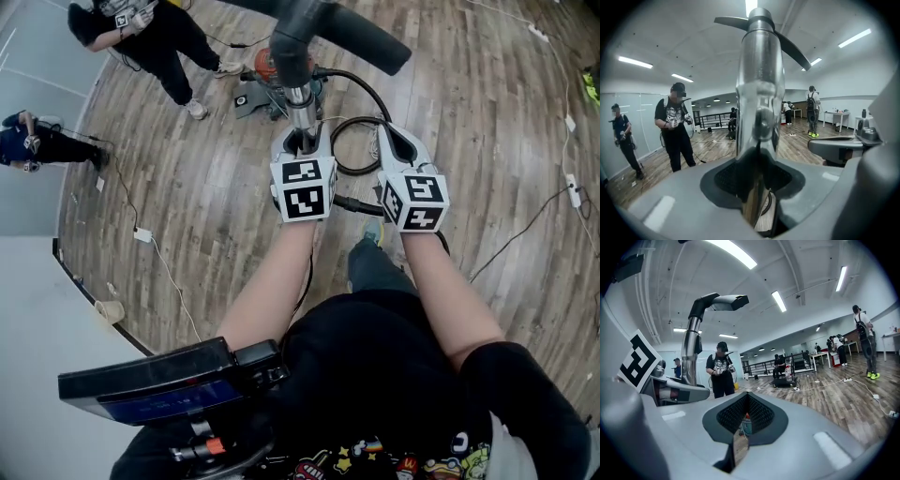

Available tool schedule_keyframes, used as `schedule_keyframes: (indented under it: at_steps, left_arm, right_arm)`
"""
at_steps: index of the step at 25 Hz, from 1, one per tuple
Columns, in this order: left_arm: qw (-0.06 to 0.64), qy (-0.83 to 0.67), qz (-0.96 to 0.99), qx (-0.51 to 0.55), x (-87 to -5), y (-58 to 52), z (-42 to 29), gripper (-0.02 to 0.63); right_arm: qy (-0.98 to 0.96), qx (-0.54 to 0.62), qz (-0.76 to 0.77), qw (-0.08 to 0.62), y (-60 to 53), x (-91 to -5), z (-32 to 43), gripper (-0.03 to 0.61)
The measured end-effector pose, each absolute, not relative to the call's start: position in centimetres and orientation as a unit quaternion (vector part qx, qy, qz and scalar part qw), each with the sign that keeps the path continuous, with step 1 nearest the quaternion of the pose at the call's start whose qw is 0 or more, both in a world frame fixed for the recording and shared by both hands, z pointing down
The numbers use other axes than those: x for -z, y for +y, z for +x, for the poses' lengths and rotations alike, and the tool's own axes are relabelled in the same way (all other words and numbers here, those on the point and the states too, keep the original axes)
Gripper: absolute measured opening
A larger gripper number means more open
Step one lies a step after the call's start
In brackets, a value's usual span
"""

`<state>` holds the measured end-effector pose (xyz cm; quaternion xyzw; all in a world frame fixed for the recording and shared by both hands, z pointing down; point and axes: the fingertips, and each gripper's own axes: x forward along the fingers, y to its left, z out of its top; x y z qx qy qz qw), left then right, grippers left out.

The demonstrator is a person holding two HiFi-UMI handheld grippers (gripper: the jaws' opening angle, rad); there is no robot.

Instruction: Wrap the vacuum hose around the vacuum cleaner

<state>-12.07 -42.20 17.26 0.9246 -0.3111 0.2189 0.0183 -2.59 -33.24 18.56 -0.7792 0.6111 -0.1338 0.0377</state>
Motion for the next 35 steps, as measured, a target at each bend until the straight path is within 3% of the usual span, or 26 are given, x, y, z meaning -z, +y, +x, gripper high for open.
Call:
schedule_keyframes:
  at_steps: [10, 19, 28, 35]
  left_arm:
    - [-0.010, -0.248, 0.933, -0.262, -18.8, -53.6, -5.4, 0.150]
    - [-0.010, -0.151, 0.954, -0.258, -20.9, -58.6, -2.6, 0.150]
    - [-0.088, 0.020, 0.961, -0.261, -20.6, -59.9, -0.2, 0.150]
    - [-0.115, 0.086, 0.949, -0.281, -23.2, -58.2, 5.2, 0.150]
  right_arm:
    - [0.583, 0.159, -0.796, 0.033, -44.6, -19.5, 3.3, 0.023]
    - [0.494, 0.162, -0.854, 0.034, -47.6, -20.7, 4.4, 0.023]
    - [0.366, 0.160, -0.916, 0.041, -47.0, -19.8, 0.9, 0.023]
    - [0.318, 0.175, -0.930, 0.050, -45.0, -22.0, 4.4, 0.023]
